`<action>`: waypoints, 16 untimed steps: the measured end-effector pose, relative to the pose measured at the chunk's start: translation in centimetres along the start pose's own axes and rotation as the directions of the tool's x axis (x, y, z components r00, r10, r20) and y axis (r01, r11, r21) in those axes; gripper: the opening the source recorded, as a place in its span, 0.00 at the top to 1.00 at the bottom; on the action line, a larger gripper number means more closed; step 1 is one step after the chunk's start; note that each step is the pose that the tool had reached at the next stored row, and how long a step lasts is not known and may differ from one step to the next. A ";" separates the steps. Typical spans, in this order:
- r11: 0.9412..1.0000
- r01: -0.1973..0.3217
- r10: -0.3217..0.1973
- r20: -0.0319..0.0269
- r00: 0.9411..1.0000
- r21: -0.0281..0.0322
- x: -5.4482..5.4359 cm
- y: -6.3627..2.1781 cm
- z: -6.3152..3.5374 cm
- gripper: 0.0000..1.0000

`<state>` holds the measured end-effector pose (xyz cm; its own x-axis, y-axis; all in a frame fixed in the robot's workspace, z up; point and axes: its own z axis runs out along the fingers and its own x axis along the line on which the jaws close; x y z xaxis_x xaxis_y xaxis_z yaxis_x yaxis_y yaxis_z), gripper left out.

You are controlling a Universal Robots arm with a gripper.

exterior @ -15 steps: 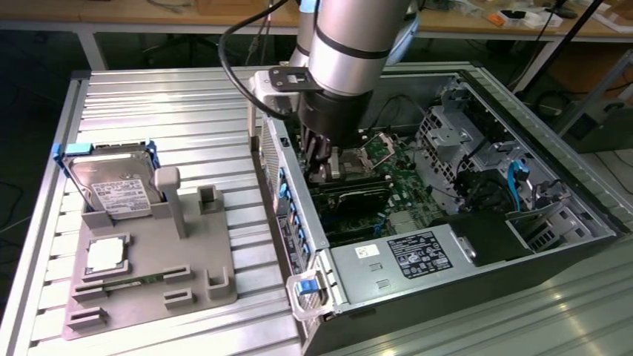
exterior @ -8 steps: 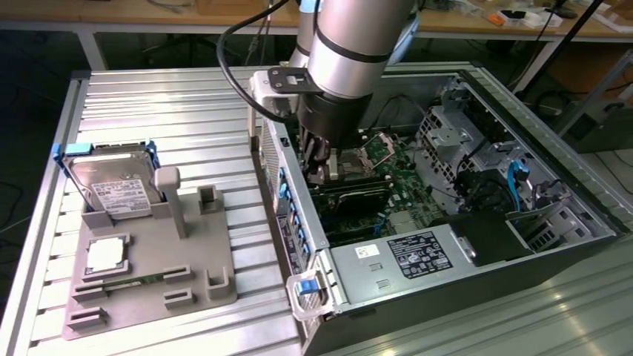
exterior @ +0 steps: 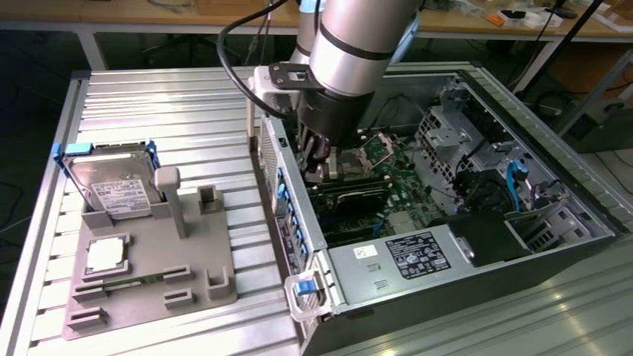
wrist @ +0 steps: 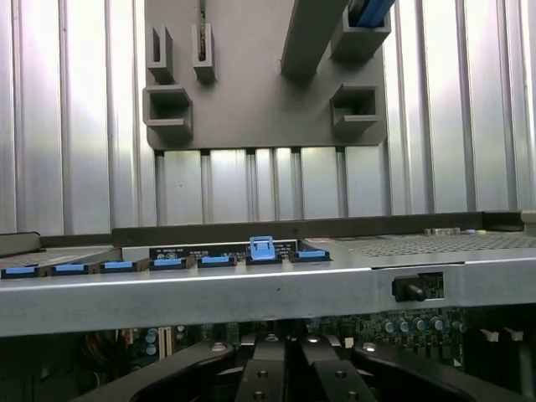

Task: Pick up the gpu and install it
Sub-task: 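Press down on the gpu until it lock into place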

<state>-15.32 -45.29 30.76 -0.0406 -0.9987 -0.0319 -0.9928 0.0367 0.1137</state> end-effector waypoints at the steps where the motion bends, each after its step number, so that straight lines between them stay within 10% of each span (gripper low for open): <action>1: 1.000 0.000 0.000 0.001 1.000 -0.003 0.0 0.02 -0.09 0.89; 13: 1.000 0.000 0.000 0.005 1.000 -0.008 2.0 -0.17 0.57 0.89; 16: 1.000 0.001 -0.001 0.014 1.000 -0.007 1.9 -0.63 0.57 0.89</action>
<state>-14.84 -47.22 30.06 -0.0410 -0.9981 -0.0464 -0.9920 0.0351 0.1211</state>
